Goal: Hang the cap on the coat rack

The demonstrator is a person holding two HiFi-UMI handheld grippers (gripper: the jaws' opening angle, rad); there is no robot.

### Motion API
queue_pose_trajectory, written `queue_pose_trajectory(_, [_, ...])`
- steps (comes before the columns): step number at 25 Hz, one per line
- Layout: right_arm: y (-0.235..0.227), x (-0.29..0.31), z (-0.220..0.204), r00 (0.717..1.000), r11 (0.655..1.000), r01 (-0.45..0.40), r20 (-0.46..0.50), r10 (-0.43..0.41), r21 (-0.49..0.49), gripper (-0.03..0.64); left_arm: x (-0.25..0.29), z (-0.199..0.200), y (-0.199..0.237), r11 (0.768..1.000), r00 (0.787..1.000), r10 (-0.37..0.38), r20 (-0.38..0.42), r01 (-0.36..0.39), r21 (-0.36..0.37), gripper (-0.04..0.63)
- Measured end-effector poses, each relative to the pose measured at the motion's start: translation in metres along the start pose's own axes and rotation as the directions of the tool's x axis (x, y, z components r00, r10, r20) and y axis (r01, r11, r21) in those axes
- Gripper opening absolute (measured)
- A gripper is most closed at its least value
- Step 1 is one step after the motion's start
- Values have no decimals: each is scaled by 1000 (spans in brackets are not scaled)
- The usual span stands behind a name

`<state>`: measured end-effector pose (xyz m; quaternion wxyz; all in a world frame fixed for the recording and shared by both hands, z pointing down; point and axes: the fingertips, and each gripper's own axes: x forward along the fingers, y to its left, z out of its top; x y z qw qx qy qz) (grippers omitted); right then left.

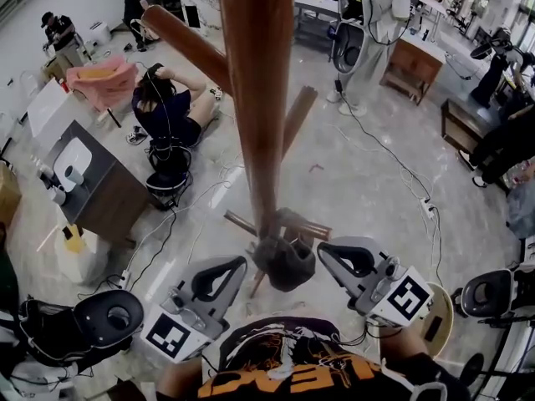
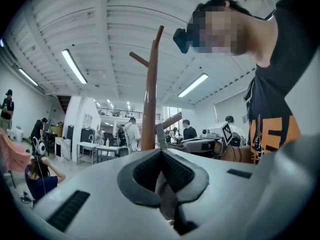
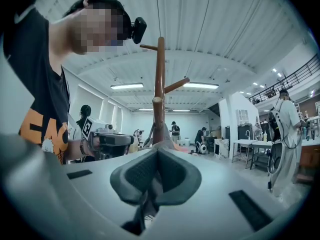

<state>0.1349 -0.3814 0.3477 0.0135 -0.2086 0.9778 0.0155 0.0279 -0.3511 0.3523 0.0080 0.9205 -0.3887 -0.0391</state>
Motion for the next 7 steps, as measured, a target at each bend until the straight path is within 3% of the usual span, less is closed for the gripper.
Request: queue_pose_trajectory(7, [1,4,-2,1000,1000,4,-4,-4,2,14,-1,-2,1,1000,1000,-11,-7,11,-4,21])
